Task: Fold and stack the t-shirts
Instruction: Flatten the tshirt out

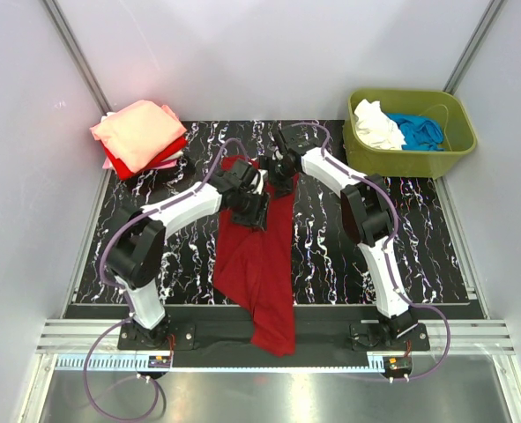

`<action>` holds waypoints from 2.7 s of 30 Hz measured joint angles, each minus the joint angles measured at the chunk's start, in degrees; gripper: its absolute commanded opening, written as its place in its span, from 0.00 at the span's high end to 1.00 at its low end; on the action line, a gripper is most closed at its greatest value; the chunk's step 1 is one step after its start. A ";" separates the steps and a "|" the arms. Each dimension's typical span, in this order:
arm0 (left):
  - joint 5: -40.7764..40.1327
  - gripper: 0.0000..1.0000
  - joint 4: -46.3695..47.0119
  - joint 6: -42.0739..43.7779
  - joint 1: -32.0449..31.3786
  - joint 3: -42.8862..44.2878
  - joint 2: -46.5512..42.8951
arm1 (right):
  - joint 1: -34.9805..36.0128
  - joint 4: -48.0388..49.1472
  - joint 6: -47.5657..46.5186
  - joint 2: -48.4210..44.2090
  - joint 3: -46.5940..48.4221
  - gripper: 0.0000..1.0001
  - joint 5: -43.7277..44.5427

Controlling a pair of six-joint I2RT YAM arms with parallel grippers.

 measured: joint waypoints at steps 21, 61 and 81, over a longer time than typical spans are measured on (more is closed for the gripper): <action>-7.52 0.67 1.14 -1.29 -3.85 -0.22 6.58 | -0.94 8.81 0.11 -1.31 -8.26 0.31 -5.05; -12.37 1.00 -7.45 -18.03 -15.47 -31.50 -49.70 | -8.50 -6.12 5.49 22.97 34.73 0.46 -3.21; -12.68 0.38 -5.60 -36.83 -31.95 -42.14 -59.67 | -9.62 3.67 10.10 24.52 36.28 0.23 1.01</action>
